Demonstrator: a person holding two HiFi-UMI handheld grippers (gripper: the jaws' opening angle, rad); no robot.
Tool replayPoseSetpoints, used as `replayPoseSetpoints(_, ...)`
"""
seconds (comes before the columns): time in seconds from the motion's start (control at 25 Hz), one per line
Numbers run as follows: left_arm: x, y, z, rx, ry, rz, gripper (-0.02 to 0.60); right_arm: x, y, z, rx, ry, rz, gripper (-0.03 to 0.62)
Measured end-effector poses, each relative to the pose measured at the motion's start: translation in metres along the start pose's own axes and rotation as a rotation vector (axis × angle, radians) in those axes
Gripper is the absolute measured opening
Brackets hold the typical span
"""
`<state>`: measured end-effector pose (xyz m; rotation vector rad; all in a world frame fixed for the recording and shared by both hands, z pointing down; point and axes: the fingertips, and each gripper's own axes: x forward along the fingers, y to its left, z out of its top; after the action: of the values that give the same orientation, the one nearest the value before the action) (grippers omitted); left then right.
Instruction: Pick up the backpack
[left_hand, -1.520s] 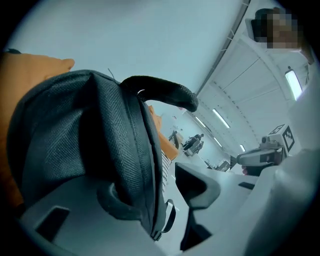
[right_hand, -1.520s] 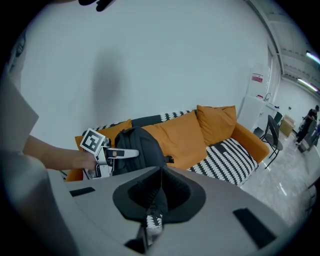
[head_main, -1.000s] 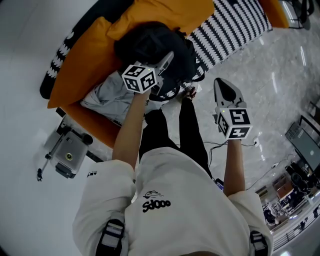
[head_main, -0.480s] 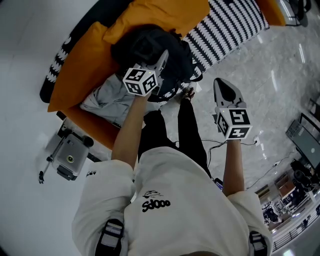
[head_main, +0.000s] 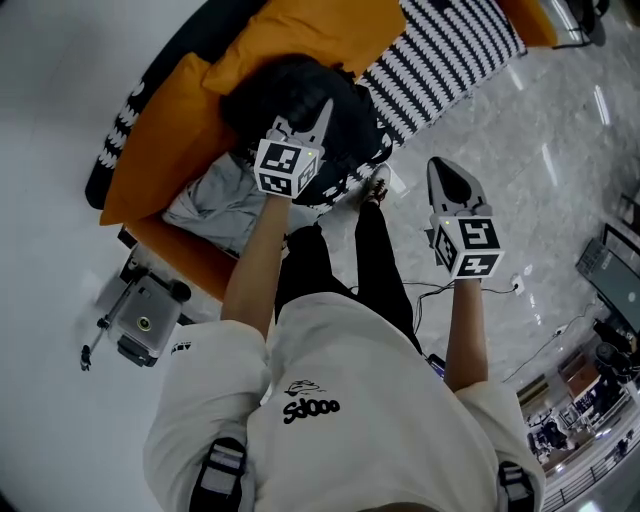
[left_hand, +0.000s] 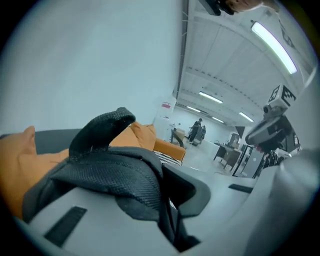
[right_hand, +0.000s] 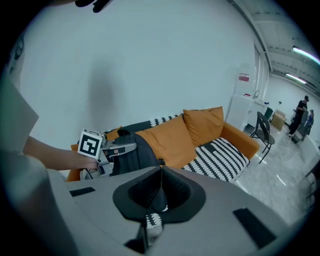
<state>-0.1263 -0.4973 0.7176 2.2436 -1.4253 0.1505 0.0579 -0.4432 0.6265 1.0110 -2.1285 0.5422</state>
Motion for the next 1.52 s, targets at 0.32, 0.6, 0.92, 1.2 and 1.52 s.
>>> replayPoseSetpoints(0.32,-0.023,-0.051,0.02,0.154,-0.01,-0.005,0.035,-0.049,-0.007,-0.003,0.016,-0.046,-0.015,0.034)
replayPoseSetpoints(0.6,-0.05,-0.099,0.034,0.244,-0.02,-0.013,0.034,-0.087,-0.005,-0.01,0.05,-0.091,-0.018,0.034)
replayPoseSetpoints(0.92,-0.073,-0.155,0.061,0.321,-0.05,-0.043,0.034,-0.139,-0.011,-0.002,0.073,-0.158,-0.051,0.034)
replayPoseSetpoints(1.2,-0.09,-0.185,0.098,0.355,-0.095,-0.041,0.033,-0.18,-0.018,0.002,0.081,-0.216,-0.089,0.034)
replayPoseSetpoints(1.52,-0.138,-0.206,0.162,0.474,-0.163,-0.032,0.034,-0.225,-0.002,0.027,0.044,-0.309,-0.135,0.034)
